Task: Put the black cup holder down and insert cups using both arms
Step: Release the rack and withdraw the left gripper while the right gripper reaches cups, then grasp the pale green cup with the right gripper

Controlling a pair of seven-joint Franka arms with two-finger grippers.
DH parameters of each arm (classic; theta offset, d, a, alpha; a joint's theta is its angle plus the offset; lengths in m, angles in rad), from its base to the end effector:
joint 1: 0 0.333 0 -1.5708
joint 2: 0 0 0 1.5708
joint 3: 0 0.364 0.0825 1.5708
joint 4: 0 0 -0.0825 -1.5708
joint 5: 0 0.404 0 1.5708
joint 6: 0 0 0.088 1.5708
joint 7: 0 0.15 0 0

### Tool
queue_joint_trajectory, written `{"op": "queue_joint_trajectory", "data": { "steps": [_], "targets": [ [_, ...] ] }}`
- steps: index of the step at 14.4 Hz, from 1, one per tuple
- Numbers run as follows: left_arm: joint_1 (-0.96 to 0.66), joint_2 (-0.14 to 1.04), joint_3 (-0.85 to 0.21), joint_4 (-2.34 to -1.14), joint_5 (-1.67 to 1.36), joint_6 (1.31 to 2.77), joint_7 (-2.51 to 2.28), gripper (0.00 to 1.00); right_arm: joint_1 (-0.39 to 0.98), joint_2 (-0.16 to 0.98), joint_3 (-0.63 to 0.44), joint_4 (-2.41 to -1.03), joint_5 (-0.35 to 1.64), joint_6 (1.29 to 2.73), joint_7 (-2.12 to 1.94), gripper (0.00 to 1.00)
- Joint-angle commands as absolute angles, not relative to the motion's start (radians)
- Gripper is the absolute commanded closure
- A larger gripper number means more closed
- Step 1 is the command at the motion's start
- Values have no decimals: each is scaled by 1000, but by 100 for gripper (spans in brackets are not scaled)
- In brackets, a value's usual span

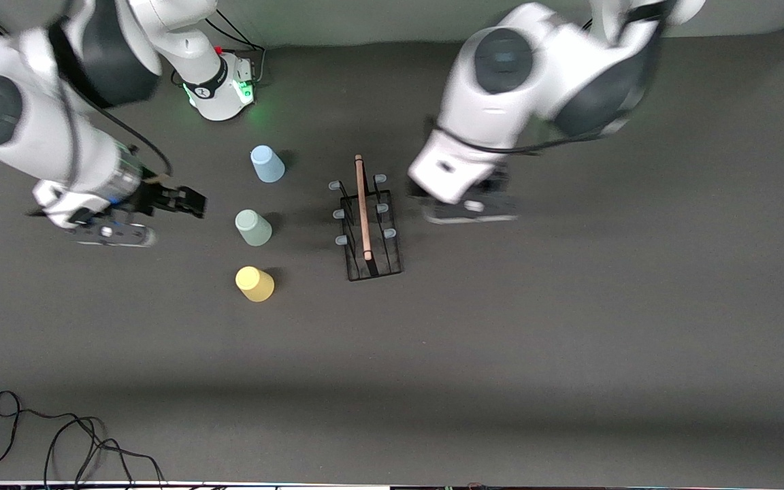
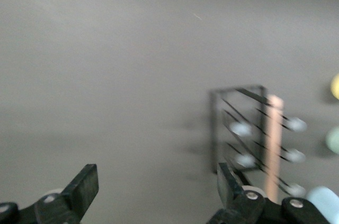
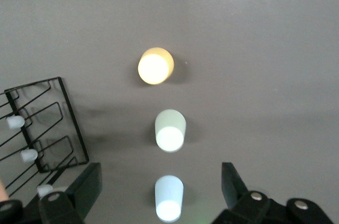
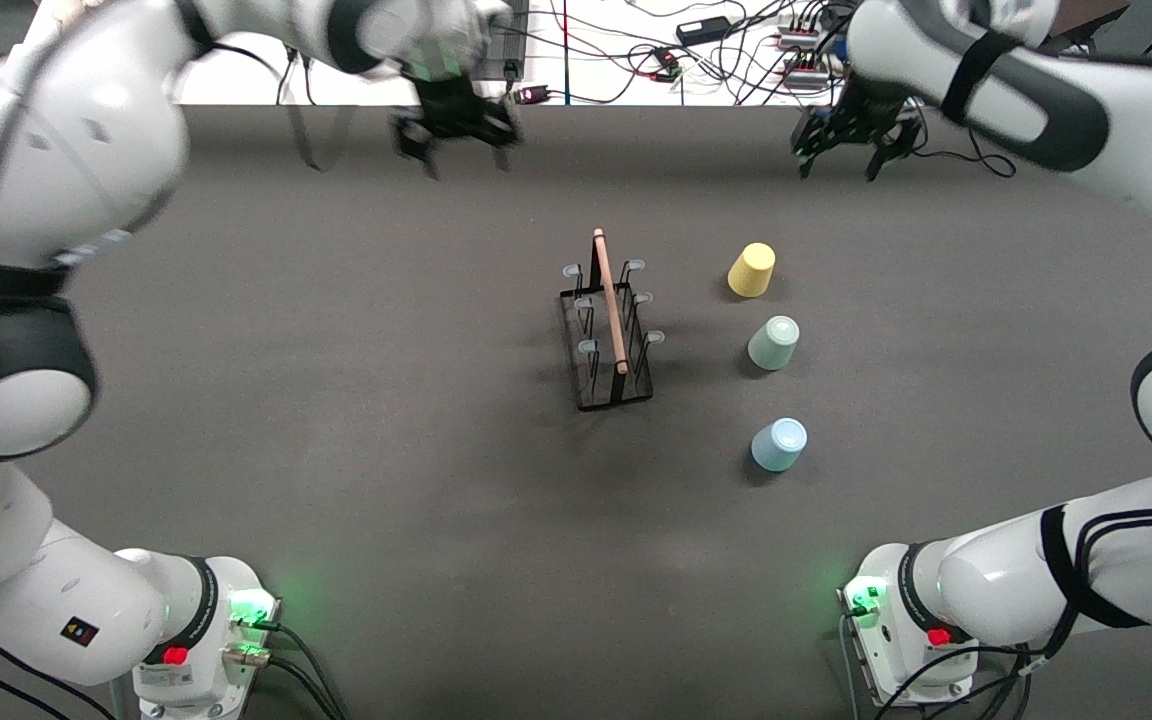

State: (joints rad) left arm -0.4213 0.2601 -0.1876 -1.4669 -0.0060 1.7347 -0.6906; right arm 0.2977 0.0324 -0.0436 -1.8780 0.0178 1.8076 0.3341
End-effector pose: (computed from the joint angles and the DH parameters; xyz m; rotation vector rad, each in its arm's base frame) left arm 0.5599 -0.3745 0.5356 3.0881 0.1377 -0.0354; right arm 0.5557 0.1469 0.4791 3.1198 -0.1329 -0.1608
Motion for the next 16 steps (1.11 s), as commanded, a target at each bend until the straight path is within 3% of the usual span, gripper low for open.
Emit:
{"op": "queue_joint_trajectory", "data": {
  "steps": [1, 4, 8, 12, 16],
  "targets": [
    [-267, 108, -198, -1646, 17, 1740, -528, 0, 323, -8, -49, -2058, 23, 1984, 354, 0],
    [-82, 17, -198, -1726, 17, 1712, -280, 0, 330, 0, -51, -2234, 25, 2220, 354, 0],
    [145, -12, -198, -1717, 9, 1681, -60, 0, 330, 44, -51, -2339, 29, 2334, 356, 0],
    [189, -34, -183, -1706, 12, 1677, -49, 0, 330, 78, -49, -2477, 31, 2560, 356, 0],
    [204, -28, -158, -1706, 3, 1654, 58, 0, 350, 141, -48, -2497, 47, 2634, 373, 0]
  ]
}}
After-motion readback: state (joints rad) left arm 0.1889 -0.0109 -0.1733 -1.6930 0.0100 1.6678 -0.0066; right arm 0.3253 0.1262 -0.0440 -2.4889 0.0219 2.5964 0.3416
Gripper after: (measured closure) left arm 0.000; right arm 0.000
